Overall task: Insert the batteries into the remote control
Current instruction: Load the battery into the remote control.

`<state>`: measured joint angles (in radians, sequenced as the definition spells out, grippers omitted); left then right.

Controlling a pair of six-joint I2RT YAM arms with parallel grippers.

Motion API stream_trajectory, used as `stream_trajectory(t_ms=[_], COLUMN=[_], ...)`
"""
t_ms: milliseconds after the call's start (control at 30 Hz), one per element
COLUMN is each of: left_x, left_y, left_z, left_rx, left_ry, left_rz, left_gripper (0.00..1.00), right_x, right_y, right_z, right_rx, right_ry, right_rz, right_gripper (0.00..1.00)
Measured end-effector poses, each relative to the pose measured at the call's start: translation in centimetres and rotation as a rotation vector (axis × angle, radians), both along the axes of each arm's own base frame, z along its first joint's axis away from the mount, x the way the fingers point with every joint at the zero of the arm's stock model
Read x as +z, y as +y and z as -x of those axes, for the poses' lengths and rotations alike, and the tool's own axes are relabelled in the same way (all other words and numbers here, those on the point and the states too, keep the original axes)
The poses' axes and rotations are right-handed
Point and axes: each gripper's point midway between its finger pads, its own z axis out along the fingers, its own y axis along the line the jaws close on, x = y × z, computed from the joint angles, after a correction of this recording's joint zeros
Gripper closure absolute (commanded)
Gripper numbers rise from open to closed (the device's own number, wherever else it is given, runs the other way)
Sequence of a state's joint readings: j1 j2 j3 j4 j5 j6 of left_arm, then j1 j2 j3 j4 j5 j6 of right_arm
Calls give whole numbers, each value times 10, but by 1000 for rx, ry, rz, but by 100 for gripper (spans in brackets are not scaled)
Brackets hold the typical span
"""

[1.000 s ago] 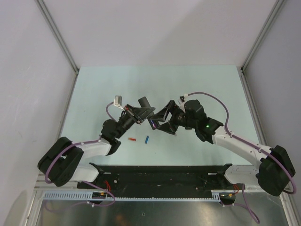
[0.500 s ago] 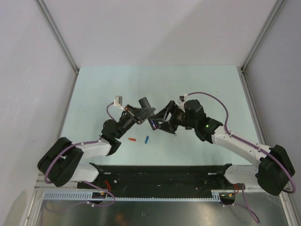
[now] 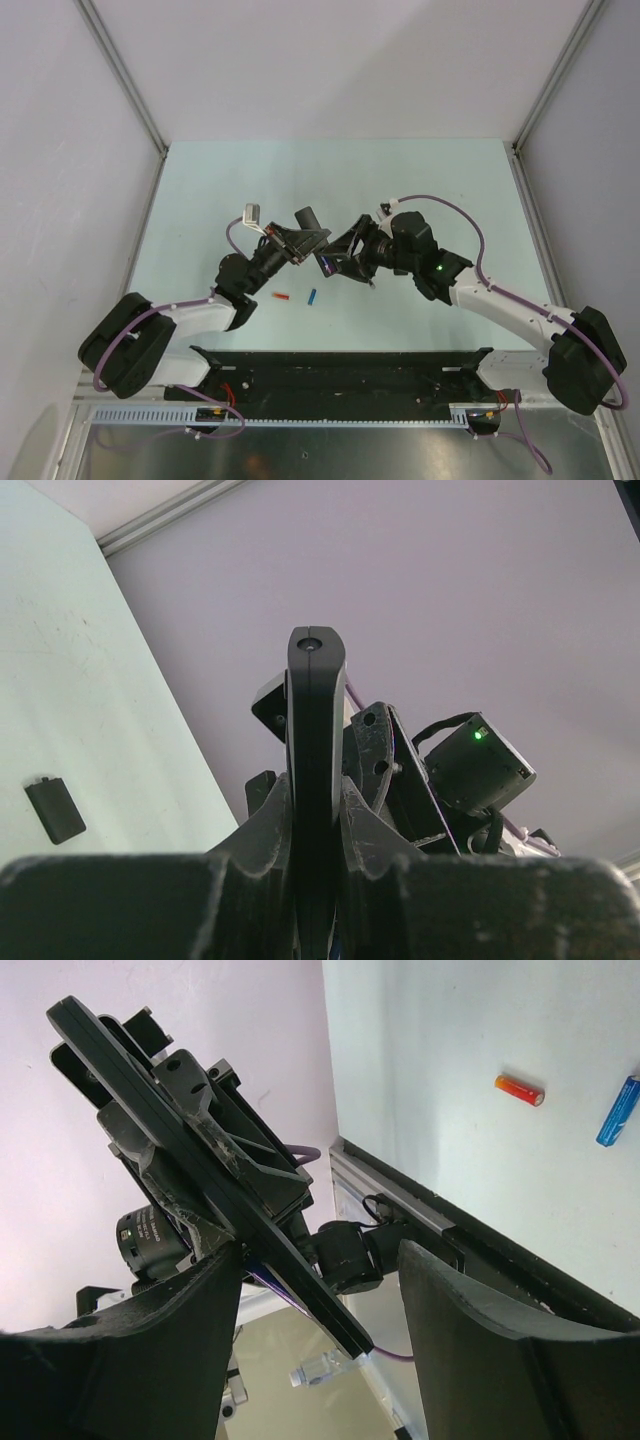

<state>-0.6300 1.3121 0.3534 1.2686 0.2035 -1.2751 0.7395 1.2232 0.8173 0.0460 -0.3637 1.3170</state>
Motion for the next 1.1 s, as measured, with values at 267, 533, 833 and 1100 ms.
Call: stream_trajectory(t_ms=[267, 533, 833, 1100], left_x=[-2, -4, -4, -3], left_y=[0, -1, -1, -2], left_z=[0, 1, 2, 3], left_rx=[-1, -6, -16, -22], left_ry=[8, 23, 31, 31], left_rz=[-6, -11, -6, -6], left_gripper=[100, 100, 100, 100], right_x=[2, 3, 5, 5], right_y=[3, 3, 4, 4], right_z=[1, 1, 3, 4], right_rx=[8, 13, 36, 52], right_ry=[-11, -27, -57, -73], right_rz=[-8, -7, -10, -1], right_gripper=[45, 52, 54, 51])
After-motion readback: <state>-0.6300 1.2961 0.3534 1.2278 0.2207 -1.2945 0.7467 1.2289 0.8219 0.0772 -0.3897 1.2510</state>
